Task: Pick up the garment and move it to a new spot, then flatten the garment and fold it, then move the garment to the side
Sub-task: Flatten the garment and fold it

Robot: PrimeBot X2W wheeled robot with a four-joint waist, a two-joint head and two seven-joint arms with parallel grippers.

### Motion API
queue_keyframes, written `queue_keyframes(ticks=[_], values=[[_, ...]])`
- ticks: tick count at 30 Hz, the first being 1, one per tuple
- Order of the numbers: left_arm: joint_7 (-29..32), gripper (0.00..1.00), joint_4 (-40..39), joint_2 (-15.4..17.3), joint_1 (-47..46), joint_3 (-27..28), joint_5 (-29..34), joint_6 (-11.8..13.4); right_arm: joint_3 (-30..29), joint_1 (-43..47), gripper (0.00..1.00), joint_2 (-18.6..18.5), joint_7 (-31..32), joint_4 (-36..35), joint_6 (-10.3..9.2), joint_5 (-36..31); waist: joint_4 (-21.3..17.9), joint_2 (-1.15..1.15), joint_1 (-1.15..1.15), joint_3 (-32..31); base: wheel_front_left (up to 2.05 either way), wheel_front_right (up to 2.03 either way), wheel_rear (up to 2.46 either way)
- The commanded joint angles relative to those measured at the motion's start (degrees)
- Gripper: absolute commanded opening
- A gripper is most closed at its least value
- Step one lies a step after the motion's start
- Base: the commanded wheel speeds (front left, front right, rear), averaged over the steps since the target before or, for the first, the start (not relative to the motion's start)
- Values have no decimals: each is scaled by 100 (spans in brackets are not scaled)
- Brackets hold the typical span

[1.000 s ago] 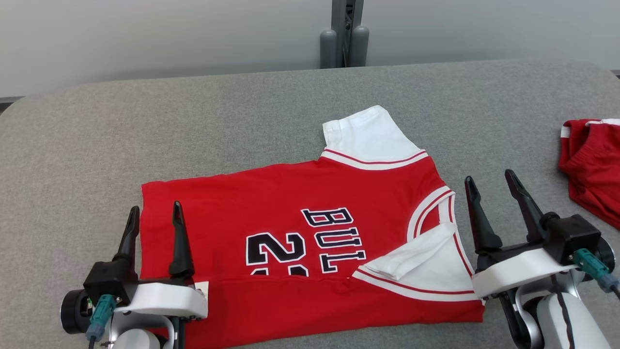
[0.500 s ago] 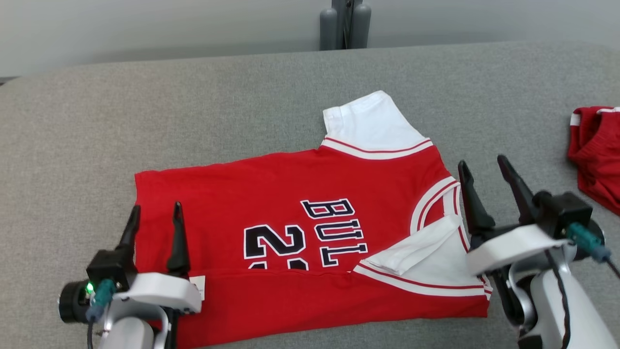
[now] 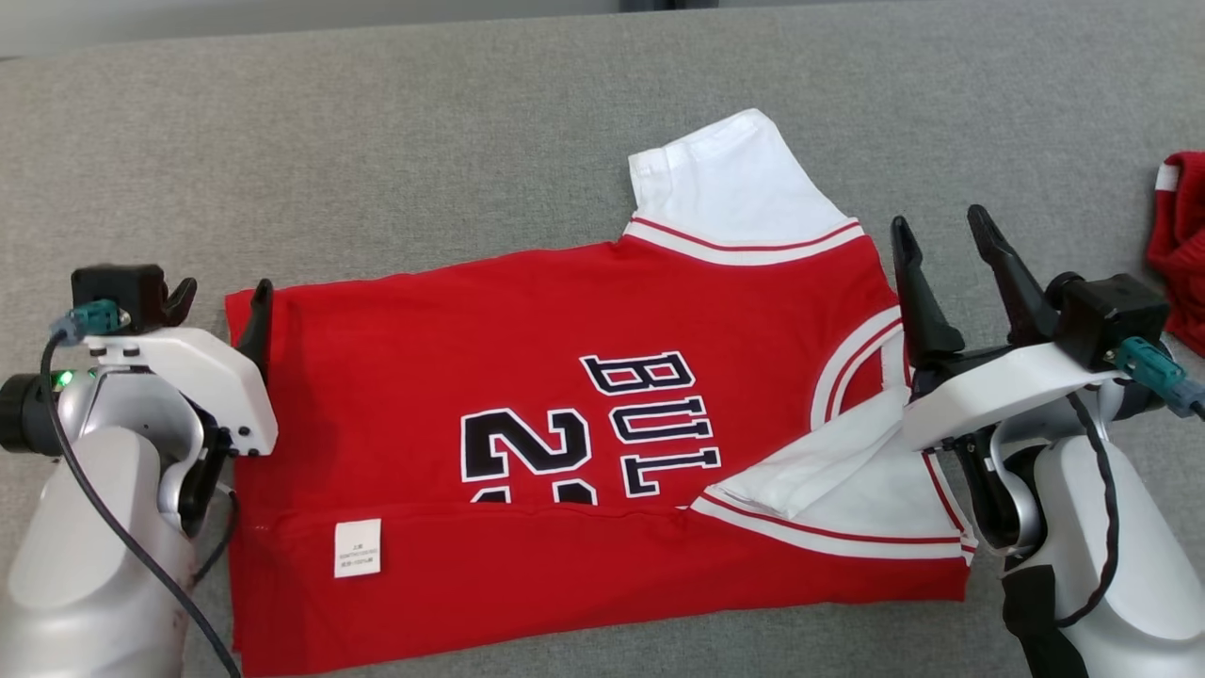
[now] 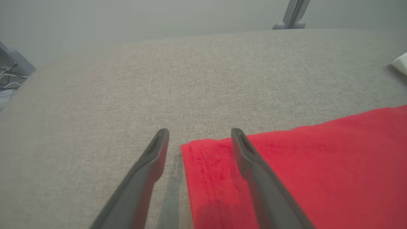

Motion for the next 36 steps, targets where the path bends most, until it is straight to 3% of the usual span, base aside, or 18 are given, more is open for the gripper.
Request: queue_keyframes(ticks=[1,11,29,30,31,32,33,34,36], values=[[163,100,225,121,-248,9,-77,-60,58,-82,100,-3,-89,64,3,53,-68,0,0,85,0,0,0],[440,100,805,252,-554,-139,-142,-138,35,-188,100,14,-183,215,2,111,-151,0,0,162,0,0,0],[27,100,1651,173,-907,-210,-303,-141,121,-222,100,30,-167,274,2,107,-231,0,0,182,0,0,0],[56,90,1709,168,-921,-224,-308,-150,120,-218,100,31,-165,276,3,107,-234,0,0,182,0,0,0],[80,66,1761,165,-943,-231,-316,-165,120,-214,100,32,-163,277,2,107,-236,0,0,183,0,0,0],[76,29,1805,153,-970,-239,-341,-175,118,-212,100,31,-162,279,2,104,-238,0,0,182,0,0,0],[58,11,1834,134,-980,-249,-352,-184,113,-209,100,31,-161,282,2,102,-239,0,0,179,0,0,0],[43,0,1864,128,-982,-259,-364,-183,111,-205,100,30,-160,285,2,99,-240,0,0,176,0,0,0],[10,0,1924,123,-1008,-271,-388,-186,106,-202,100,28,-157,289,2,99,-236,0,0,168,0,0,0]])
